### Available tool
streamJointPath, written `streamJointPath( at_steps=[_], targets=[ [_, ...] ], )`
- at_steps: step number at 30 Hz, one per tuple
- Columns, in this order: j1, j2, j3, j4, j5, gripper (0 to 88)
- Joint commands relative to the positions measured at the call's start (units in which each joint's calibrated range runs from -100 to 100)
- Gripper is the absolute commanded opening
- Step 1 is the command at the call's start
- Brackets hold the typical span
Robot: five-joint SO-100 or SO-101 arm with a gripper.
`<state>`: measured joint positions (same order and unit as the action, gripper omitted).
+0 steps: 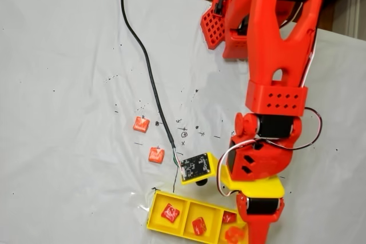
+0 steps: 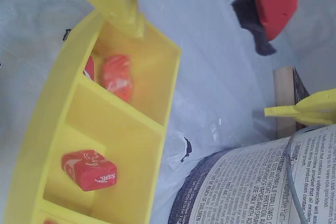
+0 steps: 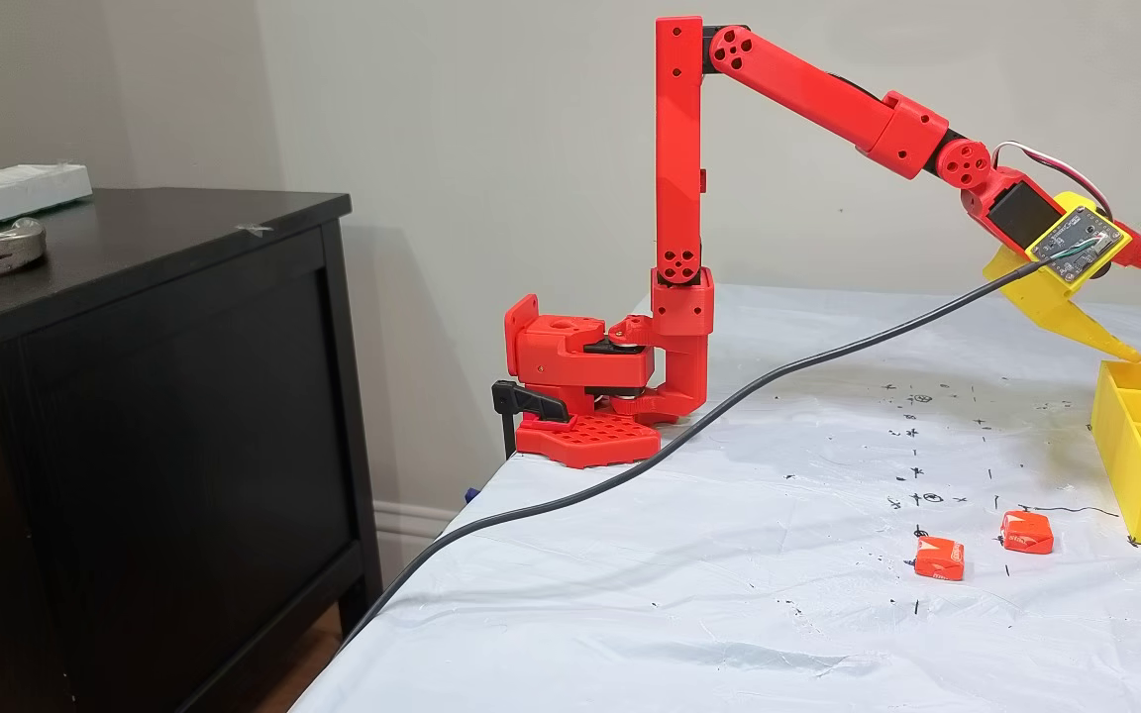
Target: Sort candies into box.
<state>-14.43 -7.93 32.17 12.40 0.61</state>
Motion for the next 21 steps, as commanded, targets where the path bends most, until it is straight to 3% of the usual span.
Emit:
streamJointPath(
  at_steps=[1,8,11,12,15,21],
  targets=[
    [-0.9,-3.1,-5.4,-0.1,-0.1,44.0],
    [-0.7,-5.0,-4.5,0.7,-0.3,41.6],
    [-0.5,-6.3,-4.1,0.8,0.0,31.5],
    [-0.3,-7.6,-3.9,1.7,0.1,18.5],
    [0.0,-9.5,-3.7,3.8,0.2,1.9],
    [2.0,-13.8,-3.7,10.2,0.6,0.2]
  ],
)
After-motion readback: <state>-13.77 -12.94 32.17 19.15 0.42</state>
